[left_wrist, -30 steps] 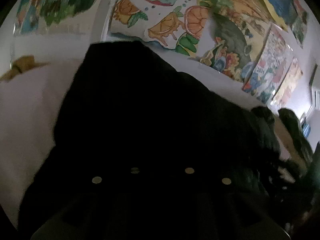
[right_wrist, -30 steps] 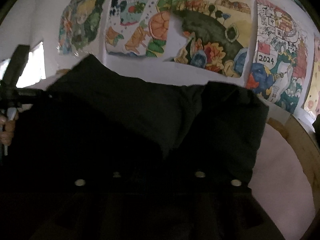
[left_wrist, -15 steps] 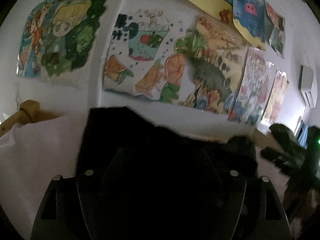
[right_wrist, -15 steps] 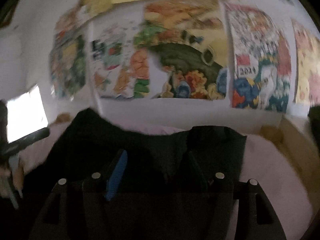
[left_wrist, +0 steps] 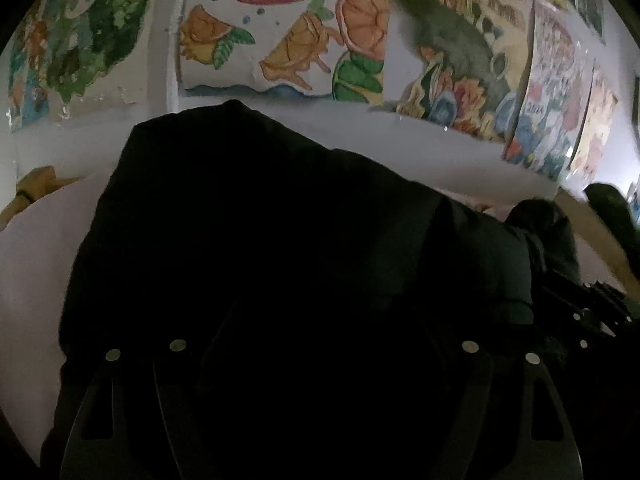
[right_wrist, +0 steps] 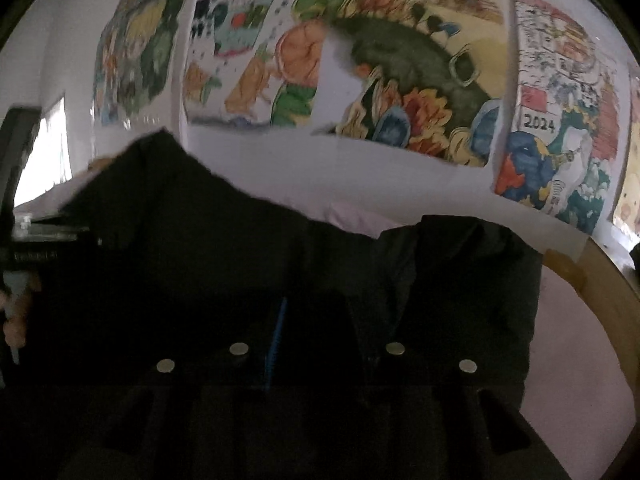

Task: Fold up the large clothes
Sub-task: 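Fold the jacket edge with the left gripper toward the right gripper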

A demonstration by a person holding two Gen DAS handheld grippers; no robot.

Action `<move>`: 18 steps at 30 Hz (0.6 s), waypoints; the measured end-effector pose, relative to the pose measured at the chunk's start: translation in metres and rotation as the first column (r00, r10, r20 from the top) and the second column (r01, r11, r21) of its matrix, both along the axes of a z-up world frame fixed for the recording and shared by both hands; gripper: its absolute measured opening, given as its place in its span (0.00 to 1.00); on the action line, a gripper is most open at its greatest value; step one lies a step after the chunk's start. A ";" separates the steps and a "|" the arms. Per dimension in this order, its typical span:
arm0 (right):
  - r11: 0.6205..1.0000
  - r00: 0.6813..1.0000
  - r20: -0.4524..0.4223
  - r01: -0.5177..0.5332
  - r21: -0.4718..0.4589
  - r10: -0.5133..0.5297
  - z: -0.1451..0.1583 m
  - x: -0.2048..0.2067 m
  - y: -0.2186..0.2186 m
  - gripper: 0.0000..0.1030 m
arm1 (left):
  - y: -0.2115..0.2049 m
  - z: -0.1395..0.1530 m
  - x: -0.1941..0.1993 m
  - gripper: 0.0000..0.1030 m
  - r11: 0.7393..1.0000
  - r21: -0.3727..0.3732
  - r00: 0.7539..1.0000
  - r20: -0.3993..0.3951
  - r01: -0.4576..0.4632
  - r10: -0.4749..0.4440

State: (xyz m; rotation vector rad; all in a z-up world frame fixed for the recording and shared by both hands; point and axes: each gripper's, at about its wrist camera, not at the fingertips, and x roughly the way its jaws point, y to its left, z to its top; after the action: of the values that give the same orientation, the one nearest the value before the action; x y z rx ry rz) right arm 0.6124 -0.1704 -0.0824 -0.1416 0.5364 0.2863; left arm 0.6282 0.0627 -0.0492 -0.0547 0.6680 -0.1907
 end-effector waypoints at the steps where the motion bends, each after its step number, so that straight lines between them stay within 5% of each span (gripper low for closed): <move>1: 1.000 1.000 -0.002 0.000 -0.005 0.000 -0.006 0.004 0.001 0.28 | -0.003 -0.003 0.003 0.74 1.000 0.018 1.000 -0.001 -0.002 0.002; 18: 0.999 0.999 -0.049 -0.010 0.031 0.011 -0.049 0.030 0.005 0.28 | -0.010 -0.040 0.013 0.75 0.995 0.096 0.999 0.047 -0.004 -0.001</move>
State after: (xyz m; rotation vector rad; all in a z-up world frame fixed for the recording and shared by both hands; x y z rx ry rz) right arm 0.6425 -0.1658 -0.1311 -0.1082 0.5800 0.3086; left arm 0.6412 0.0531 -0.0892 0.0410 0.6290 -0.1578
